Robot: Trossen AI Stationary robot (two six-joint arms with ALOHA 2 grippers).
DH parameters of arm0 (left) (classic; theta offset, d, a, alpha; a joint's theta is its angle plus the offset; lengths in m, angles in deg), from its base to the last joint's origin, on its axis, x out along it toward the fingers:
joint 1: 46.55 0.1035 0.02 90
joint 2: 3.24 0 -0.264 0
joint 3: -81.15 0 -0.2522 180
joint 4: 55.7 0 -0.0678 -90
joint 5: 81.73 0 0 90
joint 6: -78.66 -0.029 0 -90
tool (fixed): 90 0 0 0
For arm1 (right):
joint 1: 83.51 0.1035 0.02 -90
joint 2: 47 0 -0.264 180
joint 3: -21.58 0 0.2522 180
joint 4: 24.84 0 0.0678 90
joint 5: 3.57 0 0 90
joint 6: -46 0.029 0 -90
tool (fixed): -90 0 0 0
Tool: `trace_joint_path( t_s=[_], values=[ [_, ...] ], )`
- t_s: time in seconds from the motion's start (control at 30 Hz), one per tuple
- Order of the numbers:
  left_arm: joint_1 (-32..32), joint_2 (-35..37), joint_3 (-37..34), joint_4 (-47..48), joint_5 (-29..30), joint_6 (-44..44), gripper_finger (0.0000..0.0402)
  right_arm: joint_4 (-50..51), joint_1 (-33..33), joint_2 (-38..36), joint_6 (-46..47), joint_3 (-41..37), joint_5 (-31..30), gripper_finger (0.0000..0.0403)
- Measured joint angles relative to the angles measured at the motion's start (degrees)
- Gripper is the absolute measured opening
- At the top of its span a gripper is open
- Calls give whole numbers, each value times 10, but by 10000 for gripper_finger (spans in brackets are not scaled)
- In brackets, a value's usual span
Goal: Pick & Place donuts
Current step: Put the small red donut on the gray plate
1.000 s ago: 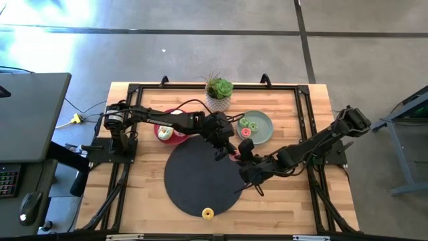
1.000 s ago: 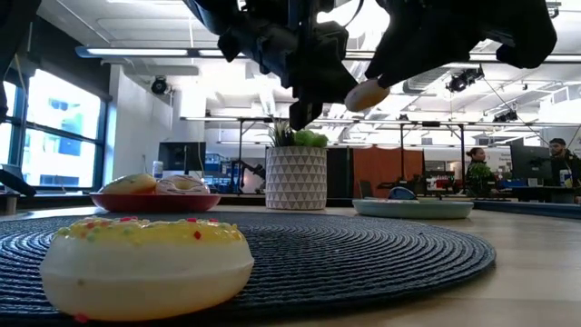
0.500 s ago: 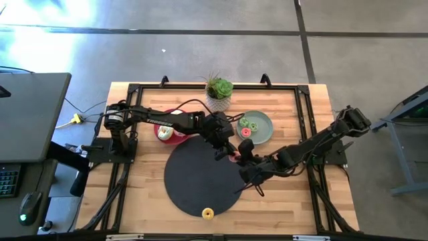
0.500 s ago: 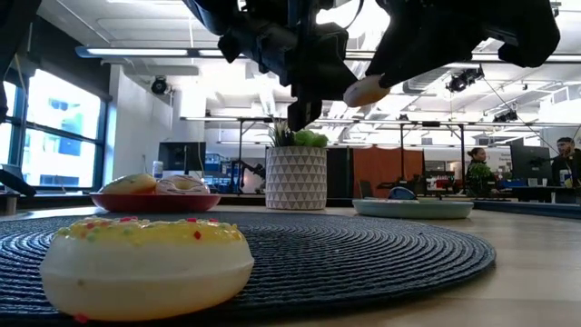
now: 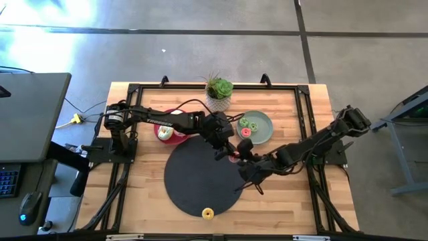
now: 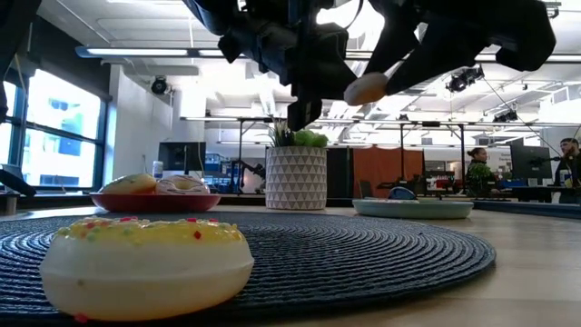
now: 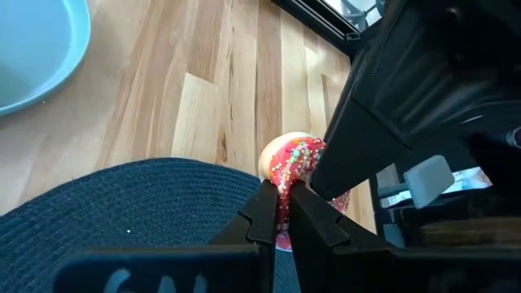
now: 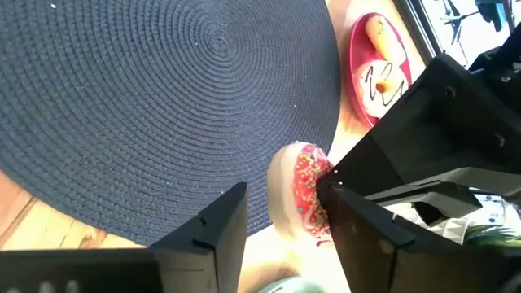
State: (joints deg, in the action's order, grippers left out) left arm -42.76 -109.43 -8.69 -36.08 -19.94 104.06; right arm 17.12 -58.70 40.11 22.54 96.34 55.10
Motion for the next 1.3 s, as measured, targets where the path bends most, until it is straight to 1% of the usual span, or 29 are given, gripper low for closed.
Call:
trace_joint_path(
  t_s=[0.23, 0.4, 0.5, 0.6, 0.67, 0.77, 0.87, 0.93, 1.0, 1.1, 1.17, 1.23, 1.3],
  values=[
    [0, 0, 0, -1, -6, 30, 18, -7, -16, 0, -43, 0, 4, 80],
    [0, 0, 0, 6, -5, 5, 21, -15, -19, 0, -55, 0, 6, 37],
    [0, 0, 0, 6, 3, 3, 39, -16, -20, 0, -55, 0, 13, 24],
    [0, 0, 0, 7, 6, 2, 68, -18, -20, 0, -55, 0, 31, 22],
    [0, 0, 0, 2, 22, 7, 89, -15, -20, 0, -47, 0, 48, 23],
    [-1, 0, 0, -1, 51, 8, 114, 3, -20, 1, 4, 0, 68, 23],
    [3, 0, 0, 5, 92, 5, 127, 54, -20, 1, 97, 0, 65, 14],
    [9, 0, 0, 6, 107, -1, 130, 107, -20, 1, 167, 0, 50, 10],
    [19, 0, 0, 8, 109, -1, 131, 169, -20, 1, 238, 0, 19, 10],
    [31, 0, 0, 8, 98, -1, 131, 259, -30, 1, 339, -2, -42, 15],
    [32, 0, 0, 8, 82, -1, 131, 283, -49, -3, 397, -21, -74, 16],
    [29, 0, 0, 7, 64, -10, 131, 278, -74, -3, 428, -55, -80, 15],
    [25, 0, 0, 7, 41, -33, 131, 241, -105, -3, 430, -97, -66, 13]
  ],
)
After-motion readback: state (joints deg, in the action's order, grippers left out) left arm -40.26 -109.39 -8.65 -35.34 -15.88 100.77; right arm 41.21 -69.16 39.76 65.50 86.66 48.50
